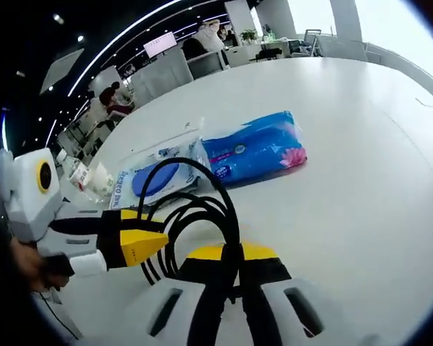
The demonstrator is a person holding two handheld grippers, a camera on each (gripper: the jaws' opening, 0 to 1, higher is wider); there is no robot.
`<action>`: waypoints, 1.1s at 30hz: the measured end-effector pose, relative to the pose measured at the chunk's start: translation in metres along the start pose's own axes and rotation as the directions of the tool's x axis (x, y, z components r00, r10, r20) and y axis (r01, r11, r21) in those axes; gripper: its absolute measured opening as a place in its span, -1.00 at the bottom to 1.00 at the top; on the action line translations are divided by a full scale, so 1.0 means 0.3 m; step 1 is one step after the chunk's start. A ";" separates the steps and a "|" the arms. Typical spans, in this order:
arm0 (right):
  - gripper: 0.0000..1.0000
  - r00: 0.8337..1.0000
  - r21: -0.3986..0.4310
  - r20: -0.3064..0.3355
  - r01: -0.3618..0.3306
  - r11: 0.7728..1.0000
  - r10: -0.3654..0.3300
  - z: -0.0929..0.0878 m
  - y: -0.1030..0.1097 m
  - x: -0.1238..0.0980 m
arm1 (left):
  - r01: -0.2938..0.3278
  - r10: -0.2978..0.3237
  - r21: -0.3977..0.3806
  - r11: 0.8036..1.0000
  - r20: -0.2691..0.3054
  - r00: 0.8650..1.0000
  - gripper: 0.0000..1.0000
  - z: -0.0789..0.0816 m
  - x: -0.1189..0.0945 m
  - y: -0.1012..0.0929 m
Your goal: Arrange the tabletop items into an orderly group along one side of the table until the central work area is clear of visible clutter.
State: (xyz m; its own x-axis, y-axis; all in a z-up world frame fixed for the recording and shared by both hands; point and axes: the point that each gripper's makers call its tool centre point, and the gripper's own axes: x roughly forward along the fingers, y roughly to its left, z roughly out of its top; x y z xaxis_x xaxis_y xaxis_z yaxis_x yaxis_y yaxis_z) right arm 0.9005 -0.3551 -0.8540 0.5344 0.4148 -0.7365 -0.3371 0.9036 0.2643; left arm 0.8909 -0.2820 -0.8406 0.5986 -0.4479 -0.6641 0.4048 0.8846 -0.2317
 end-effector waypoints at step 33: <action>-0.72 0.994 -0.248 0.110 0.004 0.969 0.024 0.083 -0.006 0.057 | -0.055 0.055 0.032 0.998 -0.012 0.998 -0.61 -0.034 0.039 0.092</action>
State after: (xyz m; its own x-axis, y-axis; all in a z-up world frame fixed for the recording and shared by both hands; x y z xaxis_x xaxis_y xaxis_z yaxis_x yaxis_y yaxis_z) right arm 0.9297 -0.3470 -0.8517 0.6080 0.4459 -0.6568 -0.5166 0.8505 0.0992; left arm 0.9020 -0.2615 -0.8619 0.6118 -0.3966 -0.6844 0.3933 0.9032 -0.1717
